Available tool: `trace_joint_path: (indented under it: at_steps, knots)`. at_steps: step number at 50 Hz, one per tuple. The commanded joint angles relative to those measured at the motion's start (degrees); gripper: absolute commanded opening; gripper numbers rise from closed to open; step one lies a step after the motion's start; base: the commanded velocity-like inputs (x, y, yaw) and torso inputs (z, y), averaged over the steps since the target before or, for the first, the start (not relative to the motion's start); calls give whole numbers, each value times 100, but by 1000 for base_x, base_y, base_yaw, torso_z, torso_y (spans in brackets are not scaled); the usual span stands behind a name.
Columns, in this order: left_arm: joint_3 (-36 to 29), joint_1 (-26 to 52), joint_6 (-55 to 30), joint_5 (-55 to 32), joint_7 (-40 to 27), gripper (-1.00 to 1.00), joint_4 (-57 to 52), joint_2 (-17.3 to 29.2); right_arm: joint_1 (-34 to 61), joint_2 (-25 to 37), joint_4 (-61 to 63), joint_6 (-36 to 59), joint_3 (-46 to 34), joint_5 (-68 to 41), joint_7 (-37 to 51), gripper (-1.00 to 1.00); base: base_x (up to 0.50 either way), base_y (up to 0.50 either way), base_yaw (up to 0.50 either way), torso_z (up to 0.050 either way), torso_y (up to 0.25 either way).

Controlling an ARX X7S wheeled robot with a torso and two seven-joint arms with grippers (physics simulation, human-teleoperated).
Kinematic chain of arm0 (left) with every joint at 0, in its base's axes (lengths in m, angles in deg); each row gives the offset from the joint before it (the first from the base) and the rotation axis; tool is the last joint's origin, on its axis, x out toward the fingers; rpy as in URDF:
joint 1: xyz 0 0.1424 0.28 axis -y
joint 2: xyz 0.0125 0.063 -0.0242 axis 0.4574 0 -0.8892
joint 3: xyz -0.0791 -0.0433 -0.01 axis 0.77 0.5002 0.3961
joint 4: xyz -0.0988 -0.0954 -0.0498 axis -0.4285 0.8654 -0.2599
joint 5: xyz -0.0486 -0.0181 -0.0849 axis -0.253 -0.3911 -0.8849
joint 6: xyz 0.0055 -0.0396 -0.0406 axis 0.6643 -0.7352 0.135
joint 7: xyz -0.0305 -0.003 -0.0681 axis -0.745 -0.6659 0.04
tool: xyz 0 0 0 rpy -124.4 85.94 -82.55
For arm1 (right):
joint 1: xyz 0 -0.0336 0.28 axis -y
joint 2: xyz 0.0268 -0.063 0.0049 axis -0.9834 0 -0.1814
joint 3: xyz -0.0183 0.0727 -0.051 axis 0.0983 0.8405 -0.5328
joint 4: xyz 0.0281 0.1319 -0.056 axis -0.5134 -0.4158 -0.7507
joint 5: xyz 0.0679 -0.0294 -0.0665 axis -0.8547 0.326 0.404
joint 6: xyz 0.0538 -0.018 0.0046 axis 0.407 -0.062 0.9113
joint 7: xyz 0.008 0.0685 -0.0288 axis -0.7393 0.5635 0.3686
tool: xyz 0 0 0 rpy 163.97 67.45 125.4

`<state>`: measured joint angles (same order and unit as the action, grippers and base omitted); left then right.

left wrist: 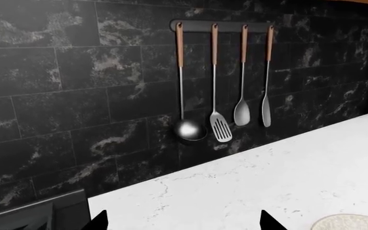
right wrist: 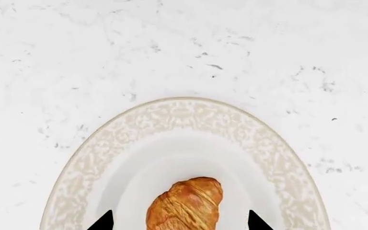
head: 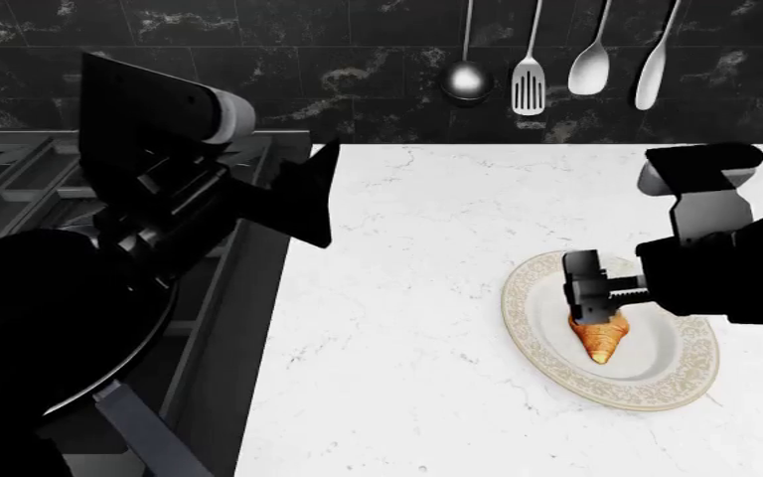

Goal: Pick the croissant and place it on the pan. Then turn on the stove to warm the croissant.

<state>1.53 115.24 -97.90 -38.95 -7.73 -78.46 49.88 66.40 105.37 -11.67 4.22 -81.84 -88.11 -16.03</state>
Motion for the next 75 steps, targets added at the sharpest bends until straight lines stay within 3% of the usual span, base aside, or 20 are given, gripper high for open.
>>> trace_joint_path:
  at_steps: [1, 56, 57, 75]
  knots:
    - [-73, -21, 76, 15, 8, 100, 55, 26, -178, -48, -61, -17, -28, 351, -366, 100, 0, 0, 0, 0, 0]
    - [-206, -62, 251, -108, -85, 100, 151, 147, -514, 75, 75, -169, -302, 497, -619, 100, 0, 0, 0, 0, 0]
    - [-212, -64, 253, -108, -87, 100, 151, 149, -518, 81, 81, -170, -306, 498, -619, -100, 0, 0, 0, 0, 0]
    - [-311, -85, 303, -119, -114, 100, 163, 193, -365, 232, 286, -235, -292, 343, -415, -100, 0, 0, 0, 0, 0]
